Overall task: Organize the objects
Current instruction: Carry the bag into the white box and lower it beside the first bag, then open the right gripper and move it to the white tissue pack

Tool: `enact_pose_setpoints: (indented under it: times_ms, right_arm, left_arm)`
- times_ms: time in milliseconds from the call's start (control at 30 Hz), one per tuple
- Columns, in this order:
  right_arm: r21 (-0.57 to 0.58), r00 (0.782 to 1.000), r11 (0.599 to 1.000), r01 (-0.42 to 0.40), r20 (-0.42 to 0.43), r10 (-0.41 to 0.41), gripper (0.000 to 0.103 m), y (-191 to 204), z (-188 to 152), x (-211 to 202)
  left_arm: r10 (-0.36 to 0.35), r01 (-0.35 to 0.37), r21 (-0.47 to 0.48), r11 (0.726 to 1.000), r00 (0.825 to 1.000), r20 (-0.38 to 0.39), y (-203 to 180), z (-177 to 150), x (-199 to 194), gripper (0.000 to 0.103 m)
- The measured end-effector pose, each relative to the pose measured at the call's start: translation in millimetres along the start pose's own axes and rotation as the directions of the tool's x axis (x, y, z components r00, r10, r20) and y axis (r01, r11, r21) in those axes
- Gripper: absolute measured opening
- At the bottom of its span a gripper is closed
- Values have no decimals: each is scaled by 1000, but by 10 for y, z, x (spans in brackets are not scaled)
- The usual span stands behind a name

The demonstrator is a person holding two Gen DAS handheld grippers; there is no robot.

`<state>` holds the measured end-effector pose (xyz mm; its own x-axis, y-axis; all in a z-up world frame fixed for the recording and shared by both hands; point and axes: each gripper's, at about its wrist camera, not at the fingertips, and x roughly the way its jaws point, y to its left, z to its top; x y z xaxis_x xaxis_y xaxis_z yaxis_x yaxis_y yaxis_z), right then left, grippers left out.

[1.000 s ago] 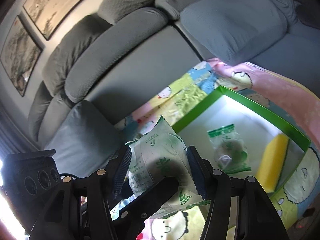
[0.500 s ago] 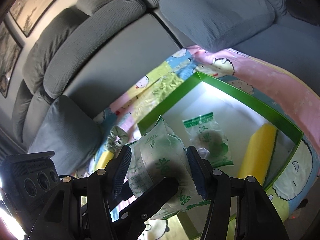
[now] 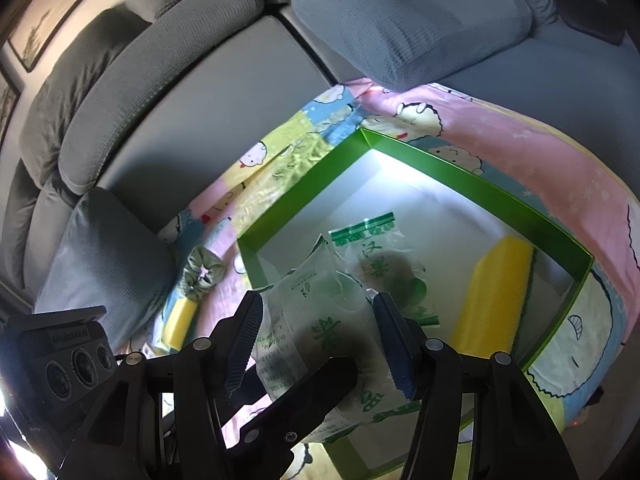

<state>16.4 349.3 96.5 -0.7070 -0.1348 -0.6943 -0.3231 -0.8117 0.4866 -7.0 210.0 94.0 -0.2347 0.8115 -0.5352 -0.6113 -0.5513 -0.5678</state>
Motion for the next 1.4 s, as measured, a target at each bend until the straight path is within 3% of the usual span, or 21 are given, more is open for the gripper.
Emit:
enact_pose_setpoints:
  times_ms: [500,933,1067,1200,1333,1400]
  right_arm:
    - [31,997,998,63,-36,-62,60,-128,3,113]
    - [59,994,993,105,-26,-104,60,-199,7,113]
    - [68,996,994,89,-3,-89,60,-179,2,61]
    - [42,997,997,65,29,-67,60,-98,22,11]
    - [-3,997,999,41,63,-41,60,37,32,-36]
    - [-30,997,999,19,75,-16,60,110,30,-58]
  left_arm:
    - [14,-16,-30,999,998,-65,24,-66,221,47]
    - [42,-43,-20,999,997,-69,11,-56,212,47]
    - [85,-85,-5,996,995,-49,14,-52,110,54]
    - [60,-61,-37,997,998,-18,85,-79,-30,55]
    - [95,-94,-48,994,995,34,104,-80,-268,60]
    - [119,-115,-55,992,990,77,133,-90,-438,69]
